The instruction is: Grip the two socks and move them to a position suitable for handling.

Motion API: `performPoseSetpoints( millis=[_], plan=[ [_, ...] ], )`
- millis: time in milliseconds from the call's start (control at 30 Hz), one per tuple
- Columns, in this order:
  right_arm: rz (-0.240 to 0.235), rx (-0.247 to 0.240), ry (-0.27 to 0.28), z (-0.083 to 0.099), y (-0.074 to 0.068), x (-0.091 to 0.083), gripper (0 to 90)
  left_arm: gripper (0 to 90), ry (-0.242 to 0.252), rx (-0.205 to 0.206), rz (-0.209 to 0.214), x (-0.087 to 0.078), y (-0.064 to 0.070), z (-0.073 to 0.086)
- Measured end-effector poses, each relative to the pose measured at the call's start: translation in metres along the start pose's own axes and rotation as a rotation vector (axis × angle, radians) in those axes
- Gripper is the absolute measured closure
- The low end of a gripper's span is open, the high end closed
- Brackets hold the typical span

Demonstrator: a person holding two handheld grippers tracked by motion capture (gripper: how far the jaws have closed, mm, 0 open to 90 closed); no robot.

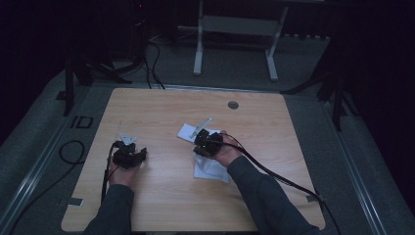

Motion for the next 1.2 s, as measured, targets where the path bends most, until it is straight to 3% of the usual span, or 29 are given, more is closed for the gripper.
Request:
performPoseSetpoints(
  millis=[267,533,700,733,767,800,900,933,1067,1200],
  plan=[
    [0.041,0.014,0.014,0.037,0.016,-0.047,86.4,52.6,0.003,-0.004,-0.003,0.0,0.0,0.0],
    [0.063,0.069,0.054,0.068,0.034,-0.088,86.3,52.6,0.001,-0.001,-0.003,0.0,0.0,0.0],
    [0.055,0.099,0.023,0.093,0.04,-0.093,85.9,52.6,0.003,0.0,-0.003,0.0,0.0,0.0],
    [0.054,0.119,-0.004,0.111,0.042,-0.092,85.8,52.6,0.003,0.0,-0.003,0.0,0.0,0.0],
    [0.054,0.119,-0.004,0.111,0.042,-0.092,85.8,52.6,0.003,0.001,-0.003,0.0,0.0,0.0],
    [0.052,0.142,-0.02,0.126,0.045,-0.091,84.8,52.6,0.003,0.0,-0.002,0.0,0.0,0.0],
    [0.051,0.166,-0.031,0.138,0.048,-0.092,82.7,52.6,0.003,0.0,-0.003,0.0,0.0,0.0],
    [0.067,0.184,-0.049,0.152,0.054,-0.095,75.0,52.6,0.003,0.0,-0.003,0.0,0.0,0.0],
    [0.096,0.214,-0.02,0.157,0.062,-0.105,67.4,52.6,0.004,0.0,-0.004,0.0,0.0,0.0],
    [0.093,0.222,0.007,0.152,0.061,-0.108,67.5,52.5,0.004,0.0,-0.004,0.0,0.0,0.0]
  ],
)
Point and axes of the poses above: each handheld gripper's, and its own axes: x roughly forward along the jaws, z roughly out of its underside, y roughly to its right, the point moved 10 cm from there along x, roughly forward along the jaws, and after that the axes turned 2 degrees about x, right-handed, at the moved point
